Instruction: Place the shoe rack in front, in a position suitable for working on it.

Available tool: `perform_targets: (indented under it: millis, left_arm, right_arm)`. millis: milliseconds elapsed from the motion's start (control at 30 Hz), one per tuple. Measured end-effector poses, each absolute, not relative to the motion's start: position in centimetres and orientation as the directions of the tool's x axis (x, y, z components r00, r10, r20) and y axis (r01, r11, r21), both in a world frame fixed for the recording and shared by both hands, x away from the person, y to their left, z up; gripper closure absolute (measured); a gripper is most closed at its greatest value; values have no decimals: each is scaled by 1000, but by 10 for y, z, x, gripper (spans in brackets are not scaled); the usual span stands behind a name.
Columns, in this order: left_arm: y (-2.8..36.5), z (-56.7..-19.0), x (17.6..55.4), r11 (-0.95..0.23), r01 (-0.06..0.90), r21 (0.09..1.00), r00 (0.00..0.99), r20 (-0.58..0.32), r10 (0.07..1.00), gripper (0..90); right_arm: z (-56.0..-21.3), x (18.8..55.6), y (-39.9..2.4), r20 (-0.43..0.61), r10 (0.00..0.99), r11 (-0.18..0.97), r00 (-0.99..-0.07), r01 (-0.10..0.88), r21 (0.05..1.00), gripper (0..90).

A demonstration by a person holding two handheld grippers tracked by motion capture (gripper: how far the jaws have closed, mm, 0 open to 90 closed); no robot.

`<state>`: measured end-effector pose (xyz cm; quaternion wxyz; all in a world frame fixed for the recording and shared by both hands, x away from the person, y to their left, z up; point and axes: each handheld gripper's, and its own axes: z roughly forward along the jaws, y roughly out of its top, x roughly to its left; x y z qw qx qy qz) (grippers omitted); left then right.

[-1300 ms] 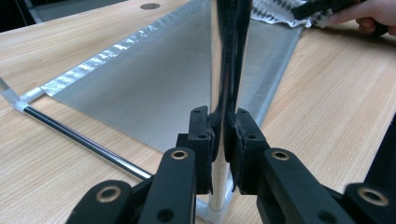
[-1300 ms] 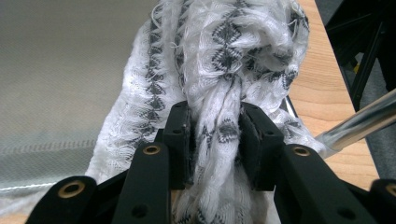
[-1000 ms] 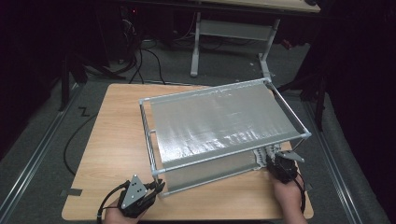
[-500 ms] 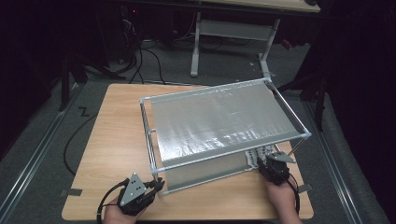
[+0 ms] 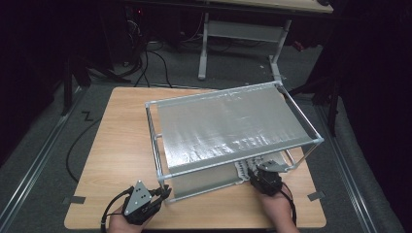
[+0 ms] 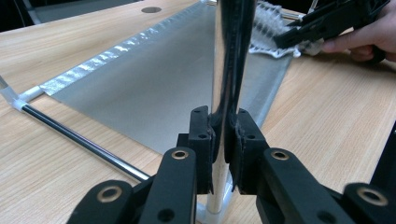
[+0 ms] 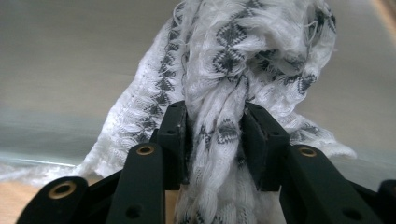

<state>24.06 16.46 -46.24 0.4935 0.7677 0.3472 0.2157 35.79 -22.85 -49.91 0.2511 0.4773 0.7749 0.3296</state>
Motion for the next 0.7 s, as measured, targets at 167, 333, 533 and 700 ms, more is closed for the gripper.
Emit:
perform_targets:
  millis: [167,333,533,700]
  left_arm:
    - [164,-462,240,-270,324,907,664,-15,748,806]
    - [164,-463,240,-269,320,908,661,-11,750,806]
    - [164,-463,241,-264,326,908,662,-20,749,806]
    - [164,-462,241,-275,329,903,664,-14,748,807]
  right_arm:
    - [-499,354,-213,-57,889,340,-454,573,746,617]
    - [-500,352,-205,-62,882,351,-466,566,746,614]
    - [-500,352,-205,-70,876,362,-477,555,749,615]
    - [-500,351,-203,-66,880,356,-470,561,748,616]
